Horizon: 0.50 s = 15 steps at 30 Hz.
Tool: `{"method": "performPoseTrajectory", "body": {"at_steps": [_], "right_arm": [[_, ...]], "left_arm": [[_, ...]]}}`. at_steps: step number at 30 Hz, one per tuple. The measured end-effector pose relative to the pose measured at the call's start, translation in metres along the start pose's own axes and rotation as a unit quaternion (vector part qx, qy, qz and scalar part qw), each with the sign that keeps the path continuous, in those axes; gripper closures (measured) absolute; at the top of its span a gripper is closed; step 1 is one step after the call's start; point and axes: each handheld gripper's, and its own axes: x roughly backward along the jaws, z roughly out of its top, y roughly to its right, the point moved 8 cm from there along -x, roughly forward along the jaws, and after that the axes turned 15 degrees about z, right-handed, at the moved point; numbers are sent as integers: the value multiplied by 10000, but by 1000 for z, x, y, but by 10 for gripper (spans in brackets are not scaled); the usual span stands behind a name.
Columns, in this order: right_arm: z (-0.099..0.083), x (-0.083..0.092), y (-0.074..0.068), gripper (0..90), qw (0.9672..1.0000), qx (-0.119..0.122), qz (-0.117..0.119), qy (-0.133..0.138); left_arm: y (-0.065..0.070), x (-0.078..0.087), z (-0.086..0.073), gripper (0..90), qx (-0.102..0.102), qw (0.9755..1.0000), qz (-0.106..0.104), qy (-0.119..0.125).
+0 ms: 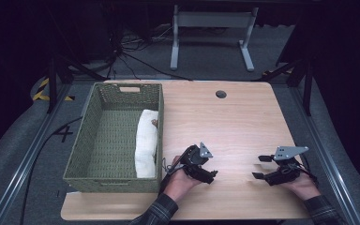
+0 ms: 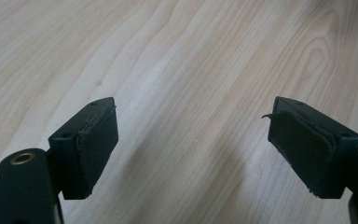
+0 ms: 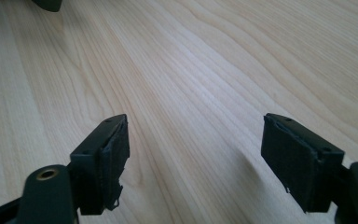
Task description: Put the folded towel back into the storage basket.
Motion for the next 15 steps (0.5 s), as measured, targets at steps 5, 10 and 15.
{"method": "performPoseTrajectory", "body": {"at_steps": [5, 10, 15], "right_arm": [[-13, -3, 4, 220, 9998, 17, -139, -168], [-16, -3, 8, 165, 9996, 117, -272, -28], [-17, -3, 8, 152, 9995, 97, -301, 6]], "left_arm": [[7, -9, -9, 133, -280, 9994, 121, -158], [6, -11, -10, 105, -255, 9996, 78, 25], [8, -12, -12, 71, -206, 9996, 47, 171]]}}
